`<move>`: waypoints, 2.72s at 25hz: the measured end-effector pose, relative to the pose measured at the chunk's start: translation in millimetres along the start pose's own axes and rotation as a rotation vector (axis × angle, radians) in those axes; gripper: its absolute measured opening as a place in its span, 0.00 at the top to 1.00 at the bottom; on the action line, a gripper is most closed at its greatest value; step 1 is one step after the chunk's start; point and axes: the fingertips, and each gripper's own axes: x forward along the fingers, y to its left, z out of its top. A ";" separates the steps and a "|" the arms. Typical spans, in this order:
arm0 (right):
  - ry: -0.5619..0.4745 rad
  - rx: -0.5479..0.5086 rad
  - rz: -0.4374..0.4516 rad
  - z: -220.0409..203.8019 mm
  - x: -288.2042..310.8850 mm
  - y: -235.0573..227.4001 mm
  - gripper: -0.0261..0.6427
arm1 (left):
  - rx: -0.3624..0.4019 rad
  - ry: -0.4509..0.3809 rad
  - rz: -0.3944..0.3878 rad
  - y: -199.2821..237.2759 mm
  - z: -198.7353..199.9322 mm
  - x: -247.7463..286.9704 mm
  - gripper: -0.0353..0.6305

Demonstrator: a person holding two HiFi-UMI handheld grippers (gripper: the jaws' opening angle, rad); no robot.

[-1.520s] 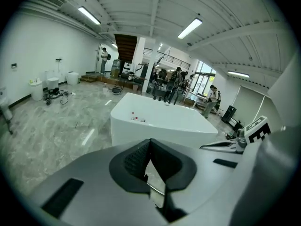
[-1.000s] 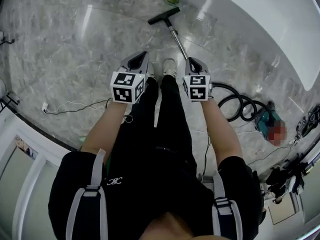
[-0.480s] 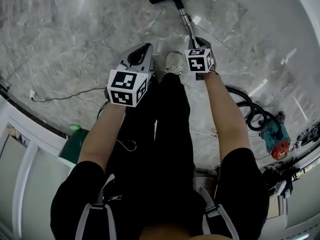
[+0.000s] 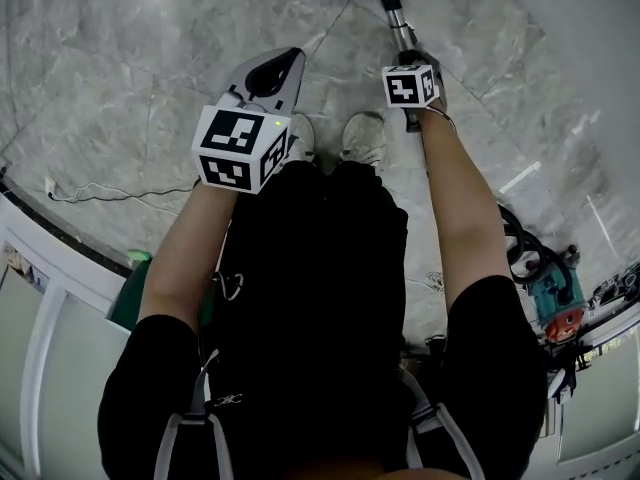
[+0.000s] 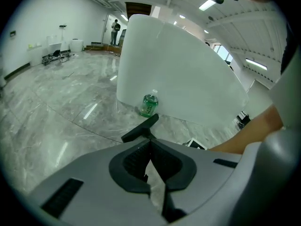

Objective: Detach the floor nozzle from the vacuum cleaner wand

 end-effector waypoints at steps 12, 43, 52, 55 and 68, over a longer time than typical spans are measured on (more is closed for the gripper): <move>-0.078 -0.059 0.123 7.1 -136.5 40.1 0.74 | -0.188 -0.020 -0.093 -46.5 21.3 -64.1 0.79; -0.199 -0.244 0.765 -53.8 -359.5 195.0 0.74 | -0.446 -0.176 -0.186 -122.4 17.1 -108.8 0.82; -0.218 -0.284 0.913 -52.5 -348.1 209.5 0.72 | -0.466 -0.164 -0.136 -105.9 8.0 -108.5 0.82; -0.199 -0.277 0.947 -59.0 -347.9 213.0 0.72 | -0.444 -0.147 -0.154 -112.9 3.3 -107.3 0.82; -0.231 -0.223 0.844 -32.4 -333.3 236.1 0.67 | -0.383 -0.165 -0.216 -134.7 26.9 -108.1 0.82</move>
